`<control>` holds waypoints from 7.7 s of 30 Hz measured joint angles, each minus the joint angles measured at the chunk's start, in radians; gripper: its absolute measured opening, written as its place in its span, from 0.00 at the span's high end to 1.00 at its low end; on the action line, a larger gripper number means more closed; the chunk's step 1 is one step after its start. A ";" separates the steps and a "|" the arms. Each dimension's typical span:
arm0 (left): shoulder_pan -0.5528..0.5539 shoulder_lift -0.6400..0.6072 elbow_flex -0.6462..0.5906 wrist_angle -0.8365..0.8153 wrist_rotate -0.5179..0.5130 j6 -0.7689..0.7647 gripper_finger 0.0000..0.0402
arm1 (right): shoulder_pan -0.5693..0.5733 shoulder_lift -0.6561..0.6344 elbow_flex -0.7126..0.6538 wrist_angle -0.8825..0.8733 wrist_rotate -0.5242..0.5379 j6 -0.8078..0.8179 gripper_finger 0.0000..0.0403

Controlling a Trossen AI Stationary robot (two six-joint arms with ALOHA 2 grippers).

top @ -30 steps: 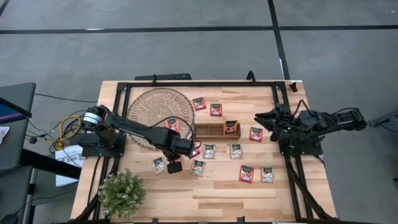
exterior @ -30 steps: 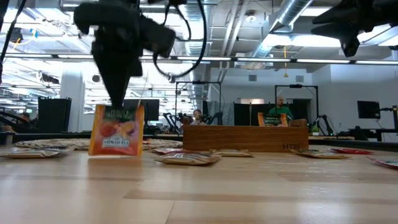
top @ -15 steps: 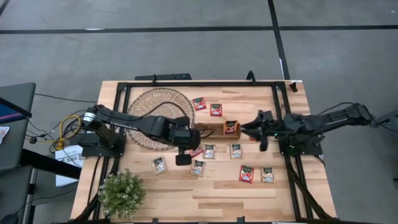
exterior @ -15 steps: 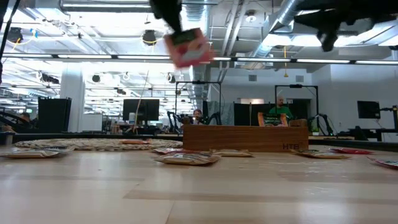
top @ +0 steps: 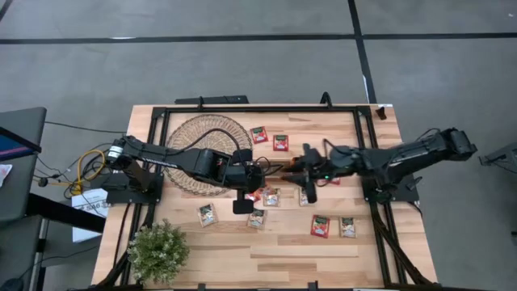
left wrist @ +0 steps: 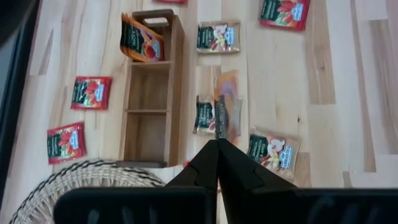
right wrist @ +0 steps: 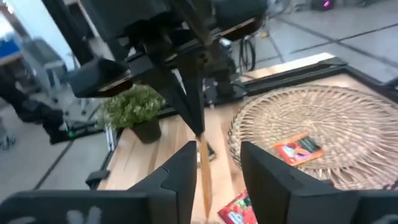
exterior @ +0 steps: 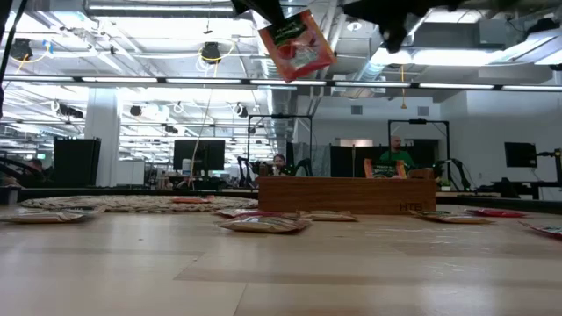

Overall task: Pick & Place Tea
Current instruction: Put the orange tea bag into the right section of the wooden organizer

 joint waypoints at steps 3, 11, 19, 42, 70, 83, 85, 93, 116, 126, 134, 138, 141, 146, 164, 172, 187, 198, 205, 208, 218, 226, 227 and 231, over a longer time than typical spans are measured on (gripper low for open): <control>0.000 0.000 0.000 -0.010 -0.002 0.000 1.00 | -0.021 0.061 0.068 -0.074 -0.059 -0.011 0.64; 0.001 0.000 0.000 -0.032 -0.056 0.000 1.00 | -0.037 0.165 0.176 -0.172 -0.106 -0.028 0.55; 0.001 0.000 -0.001 -0.033 -0.060 0.000 1.00 | -0.038 0.232 0.232 -0.208 -0.121 -0.038 0.56; 0.001 0.000 -0.001 -0.010 -0.060 0.000 1.00 | -0.038 0.286 0.294 -0.248 -0.121 -0.063 0.65; 0.001 0.000 -0.001 0.013 -0.060 -0.006 1.00 | -0.037 0.285 0.294 -0.251 -0.067 -0.070 1.00; 0.000 0.001 -0.001 0.014 -0.127 0.000 0.72 | -0.037 0.285 0.294 -0.296 0.033 -0.053 1.00; 0.000 0.001 -0.001 0.008 -0.166 0.002 0.66 | -0.037 0.285 0.294 -0.316 0.056 -0.046 1.00; 0.005 0.001 -0.001 -0.116 -0.231 0.003 0.58 | -0.006 0.241 0.294 -0.587 0.264 0.052 1.00; 0.145 -0.103 -0.335 0.052 -0.115 -0.118 0.58 | 0.044 -0.048 -0.236 -0.292 0.599 0.294 1.00; 0.151 -0.186 -0.400 0.130 -0.096 -0.137 0.58 | 0.005 -0.027 -0.362 -0.062 0.617 0.288 1.00; 0.151 -0.189 -0.400 0.133 -0.089 -0.134 0.58 | -0.015 -0.026 -0.366 -0.059 0.616 0.285 1.00; 0.151 -0.189 -0.400 0.133 -0.089 -0.124 0.58 | -0.015 -0.026 -0.366 -0.060 0.616 0.285 1.00; 0.151 -0.189 -0.400 0.133 -0.089 -0.123 0.58 | -0.015 -0.026 -0.366 -0.060 0.614 0.285 1.00; 0.151 -0.189 -0.400 0.132 -0.089 -0.121 0.58 | -0.015 -0.026 -0.366 -0.061 0.614 0.285 1.00; 0.152 -0.188 -0.400 0.132 -0.092 -0.091 0.58 | -0.052 -0.028 -0.365 -0.055 0.613 0.285 0.72; 0.248 -0.182 -0.400 0.118 -0.070 -0.072 0.58 | -0.055 -0.129 -0.364 0.013 0.614 0.181 0.74; 0.495 -0.015 -0.400 0.074 0.113 0.005 0.58 | -0.044 -0.488 -0.363 -0.056 0.606 0.022 0.77; 0.551 0.084 -0.400 -0.005 0.078 0.034 0.58 | -0.004 -0.616 -0.364 -0.147 0.605 0.014 0.77; 0.579 0.127 -0.400 -0.031 0.091 0.064 0.58 | -0.003 -0.693 -0.364 -0.223 0.579 -0.004 0.77; 0.589 0.127 -0.400 -0.033 0.113 0.074 0.58 | -0.004 -0.734 -0.364 -0.275 0.573 -0.003 0.77; 0.596 0.127 -0.400 -0.035 0.142 0.105 0.58 | -0.004 -0.845 -0.364 -0.323 0.533 -0.003 0.77; 0.596 0.179 -0.400 -0.029 0.132 0.112 0.58 | -0.004 -0.866 -0.364 -0.323 0.532 -0.002 0.77; 0.596 0.191 -0.400 -0.029 0.132 0.112 0.58 | -0.004 -0.866 -0.364 -0.323 0.530 -0.002 0.77; 0.596 0.224 -0.400 -0.029 0.132 0.112 0.58 | -0.004 -0.865 -0.364 -0.324 0.525 -0.002 0.77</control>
